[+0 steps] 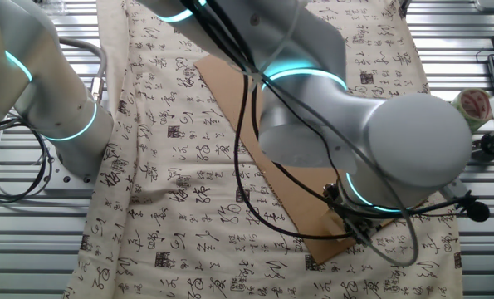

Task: Grab the block and place it at the designated location

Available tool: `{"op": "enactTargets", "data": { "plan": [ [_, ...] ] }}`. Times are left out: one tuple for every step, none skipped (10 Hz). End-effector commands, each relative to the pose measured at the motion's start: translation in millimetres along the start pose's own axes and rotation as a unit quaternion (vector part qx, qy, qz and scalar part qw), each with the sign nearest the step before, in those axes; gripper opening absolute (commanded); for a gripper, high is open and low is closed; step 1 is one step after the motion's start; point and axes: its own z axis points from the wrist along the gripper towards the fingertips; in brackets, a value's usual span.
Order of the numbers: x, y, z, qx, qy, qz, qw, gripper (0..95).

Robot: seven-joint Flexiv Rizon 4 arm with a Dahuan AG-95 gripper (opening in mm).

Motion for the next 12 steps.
{"op": "enactTargets", "data": {
  "plan": [
    [0.4,0.7,-0.5,-0.001,-0.001,-0.017,0.9999,0.0],
    [0.4,0.7,-0.5,-0.002,-0.001,-0.019,0.9998,0.0],
    [0.4,0.7,-0.5,-0.004,-0.001,-0.026,0.9997,0.0],
    [0.4,0.7,-0.5,-0.004,0.001,-0.029,0.9996,0.0],
    [0.4,0.7,-0.5,-0.007,0.002,-0.034,0.9994,0.0],
    [0.4,0.7,-0.5,-0.010,0.005,-0.041,0.9991,0.0],
    [0.4,0.7,-0.5,-0.010,0.007,-0.043,0.9990,0.0],
    [0.4,0.7,-0.5,-0.006,0.009,-0.043,0.9990,0.0],
    [0.4,0.7,-0.5,-0.004,0.010,-0.043,0.9990,0.0],
    [0.4,0.7,-0.5,-0.002,0.009,-0.042,0.9991,0.0],
    [0.4,0.7,-0.5,0.002,0.006,-0.040,0.9992,0.0],
    [0.4,0.7,-0.5,0.003,0.005,-0.037,0.9993,0.0]
  ]
}}
